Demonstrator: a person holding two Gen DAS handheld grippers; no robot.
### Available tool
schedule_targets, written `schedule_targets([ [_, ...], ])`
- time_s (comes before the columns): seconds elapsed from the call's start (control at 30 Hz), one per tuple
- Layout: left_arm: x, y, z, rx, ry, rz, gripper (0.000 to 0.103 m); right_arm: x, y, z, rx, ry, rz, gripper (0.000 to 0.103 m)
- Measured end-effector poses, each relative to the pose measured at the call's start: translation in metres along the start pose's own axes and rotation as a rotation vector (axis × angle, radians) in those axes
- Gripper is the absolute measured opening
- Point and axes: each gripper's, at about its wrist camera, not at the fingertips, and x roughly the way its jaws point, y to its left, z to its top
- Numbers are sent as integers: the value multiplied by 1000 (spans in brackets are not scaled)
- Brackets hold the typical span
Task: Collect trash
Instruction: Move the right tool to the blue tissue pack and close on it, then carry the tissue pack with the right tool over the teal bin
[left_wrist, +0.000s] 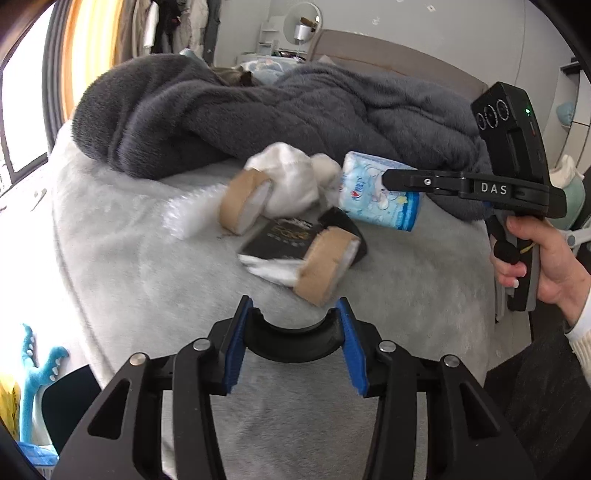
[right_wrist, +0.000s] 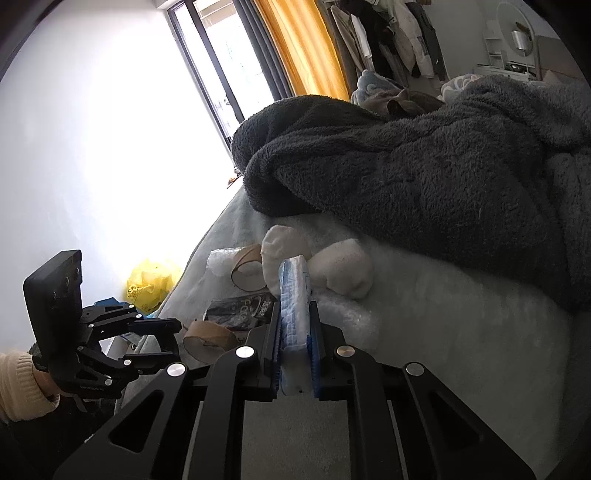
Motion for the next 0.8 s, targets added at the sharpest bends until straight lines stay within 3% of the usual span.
schedule_targets([
  [0.4,-28,65,-9,-175,-21,189,49,14,56,38,-56,-84,20,13],
  [0.8,-50,129,-43,-265,26,345,49,63,123,61,-95,-56,61,13],
])
